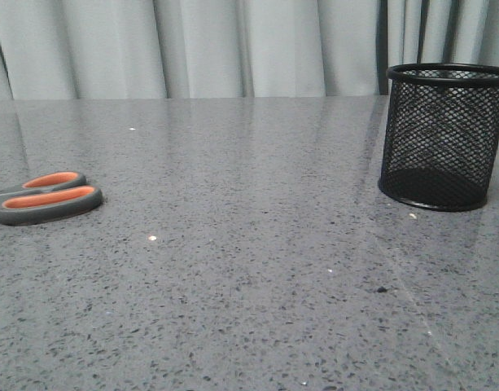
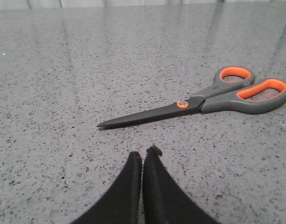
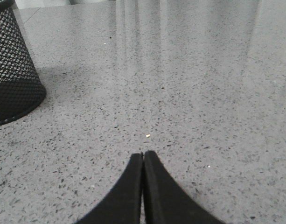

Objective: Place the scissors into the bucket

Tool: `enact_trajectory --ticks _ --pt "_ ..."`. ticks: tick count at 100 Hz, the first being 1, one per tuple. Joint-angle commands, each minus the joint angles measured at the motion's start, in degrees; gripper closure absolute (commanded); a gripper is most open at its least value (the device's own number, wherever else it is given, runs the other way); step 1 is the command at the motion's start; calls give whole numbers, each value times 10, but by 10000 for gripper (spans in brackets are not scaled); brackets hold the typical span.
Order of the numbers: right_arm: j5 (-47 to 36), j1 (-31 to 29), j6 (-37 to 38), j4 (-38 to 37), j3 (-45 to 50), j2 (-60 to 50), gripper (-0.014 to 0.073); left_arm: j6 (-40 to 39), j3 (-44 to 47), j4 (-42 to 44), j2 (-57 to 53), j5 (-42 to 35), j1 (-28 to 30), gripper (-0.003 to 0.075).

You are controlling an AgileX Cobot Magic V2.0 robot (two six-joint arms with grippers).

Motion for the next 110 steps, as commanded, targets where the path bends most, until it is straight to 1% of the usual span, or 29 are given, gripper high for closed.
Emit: enact_trajectory --ticks 1,91,105,110 --pt "-16 -3 -1 -8 3 -11 638 -2 23 -4 -16 -27 1 740" --pt "-16 -3 -1 -8 3 -11 638 -2 23 -4 -16 -27 1 740" --pt "-21 -3 -1 -9 3 -11 638 -2 23 -4 -16 -27 1 740" --pt "-38 -3 -1 -22 3 -11 638 -2 23 -4 -16 -27 1 740"
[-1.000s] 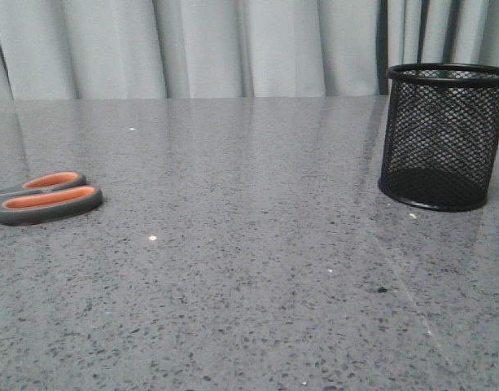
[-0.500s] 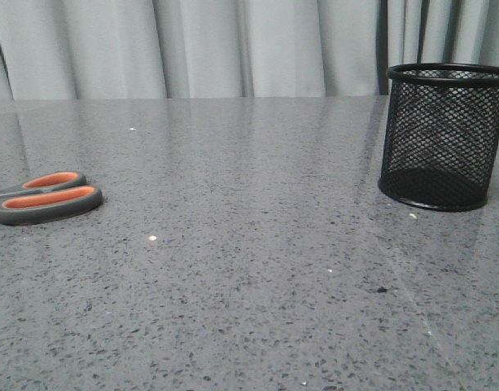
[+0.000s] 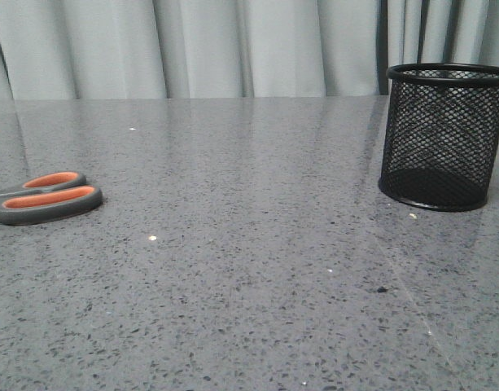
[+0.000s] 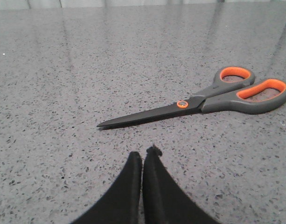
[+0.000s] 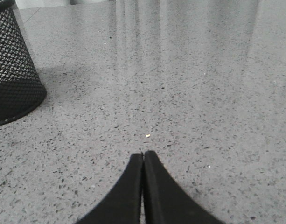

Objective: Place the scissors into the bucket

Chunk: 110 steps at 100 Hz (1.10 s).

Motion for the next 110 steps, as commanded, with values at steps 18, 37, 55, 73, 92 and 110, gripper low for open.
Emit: enact_trajectory --ticks 18,37,55,73,92,110 --pt "-198 -3 -1 -5 3 -11 638 -2 23 -4 -16 -27 1 740" --pt "-278 -3 0 10 3 -11 638 -2 22 54 -16 -34 1 740" --pt "-279 -3 0 49 3 -11 638 -2 22 17 -16 -118 0 740" --pt "-282 -3 0 86 -1 -11 638 -2 22 -228 -16 -318 0 740" --pt "-243 -3 0 108 -54 8 638 -17 16 -469 -16 -397 0 740" --pt "-183 -2 0 103 -142 76 638 -17 16 -519 -16 -406 0 740"
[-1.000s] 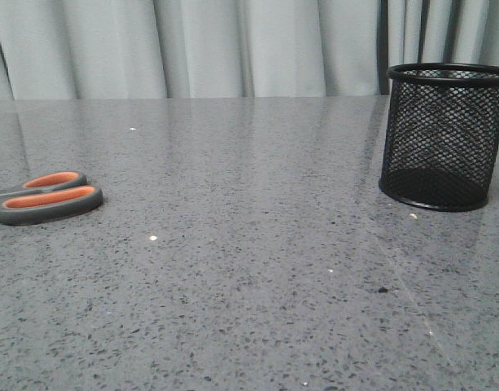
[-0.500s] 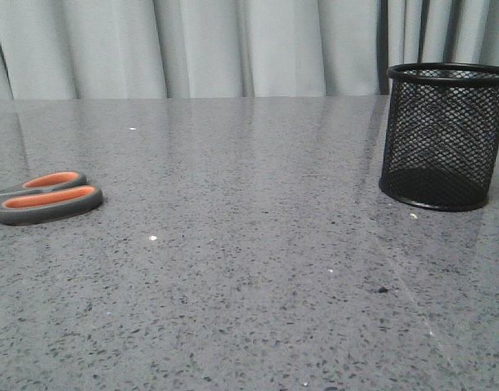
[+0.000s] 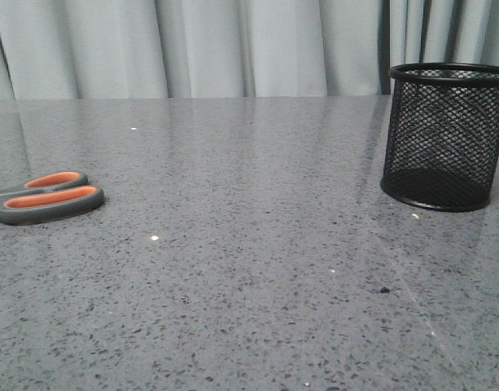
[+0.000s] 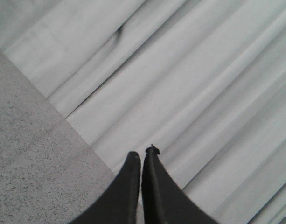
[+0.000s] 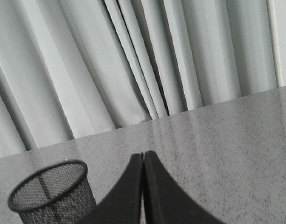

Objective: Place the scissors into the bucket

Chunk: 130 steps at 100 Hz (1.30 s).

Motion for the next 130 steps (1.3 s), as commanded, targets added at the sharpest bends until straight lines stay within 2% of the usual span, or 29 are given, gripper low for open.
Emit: enact_trajectory --ticks 1,16,22,30,46,57,66,71,78,81,86,90,97,107,124,130 --pt "-20 -2 -1 -3 -52 44 638 -5 16 -17 -16 -31 0 740" --pt "-20 -2 -1 -5 -96 98 638 -6 16 -17 -16 -30 0 740" --pt "4 -2 -1 -11 -112 118 638 -6 13 -16 -16 -25 0 740" --pt "61 -1 -1 -41 -148 143 640 -6 -4 -2 -14 34 -1 740" --pt "170 30 -63 -58 -234 209 641 -5 -66 132 23 206 -18 738" --pt "245 74 -92 -58 -300 254 637 4 -126 235 82 266 -46 731" --pt "298 108 -92 -58 -345 287 623 46 -186 290 142 307 -79 668" --pt "317 127 -92 -58 -363 302 582 70 -220 310 186 328 -98 603" --pt "332 144 -92 -58 -383 314 472 94 -270 325 242 356 -124 476" --pt "335 147 -92 -58 -387 316 398 103 -290 329 264 370 -133 412" --pt "335 152 -92 -57 -393 316 286 108 -330 343 303 395 -146 349" --pt "335 153 -92 -56 -394 316 200 116 -355 357 336 425 -155 326" --pt "340 153 -92 -56 -395 316 111 152 -407 380 392 491 -166 337" --pt "344 153 -92 -56 -395 316 96 215 -489 400 471 589 -168 354" --pt "338 153 -92 -55 -395 316 96 377 -619 434 605 772 -168 354" --pt "334 153 -92 -55 -395 316 96 406 -655 454 654 839 -168 354"
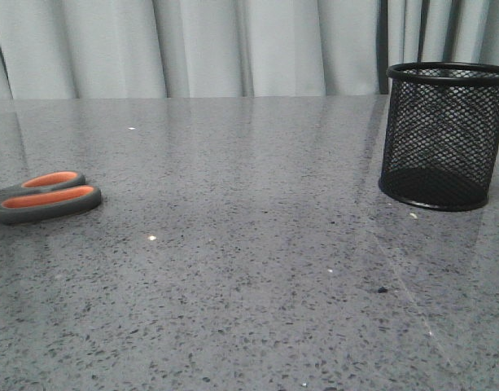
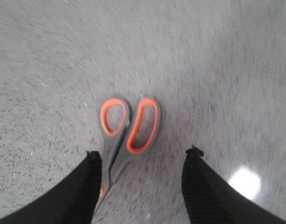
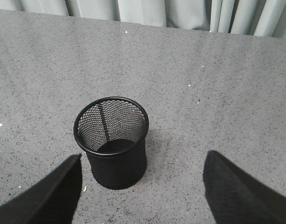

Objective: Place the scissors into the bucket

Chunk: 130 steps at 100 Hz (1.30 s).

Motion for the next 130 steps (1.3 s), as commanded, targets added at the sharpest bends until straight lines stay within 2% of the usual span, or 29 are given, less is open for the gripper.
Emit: enact_trajectory --ticks 1,9,17,27,32,48,59,82,102,130 --pt "-46 1 -7 -4 -21 6 96 65 -73 22 60 83 -5 353" --pt "-52 1 -7 -2 -21 6 96 85 -111 49 112 132 -5 351" --pt "-56 1 -7 2 -21 6 96 115 -131 51 141 122 -5 351" --pt "-56 1 -7 7 -21 6 96 221 -134 52 164 121 -5 323" --pt "-56 1 -7 7 -21 6 96 249 -134 56 173 124 -5 302" --pt "-56 1 -7 7 -21 6 96 257 -134 81 194 125 -5 288" --pt "-57 1 -7 7 -21 6 96 271 -134 45 211 118 9 288" --pt "-56 2 -7 7 -21 5 96 284 -134 28 249 118 51 288" --pt "-55 9 -7 7 -21 2 96 343 -134 -3 274 125 95 288" --pt "-57 17 -7 7 -21 2 96 414 -134 -48 285 101 108 288"
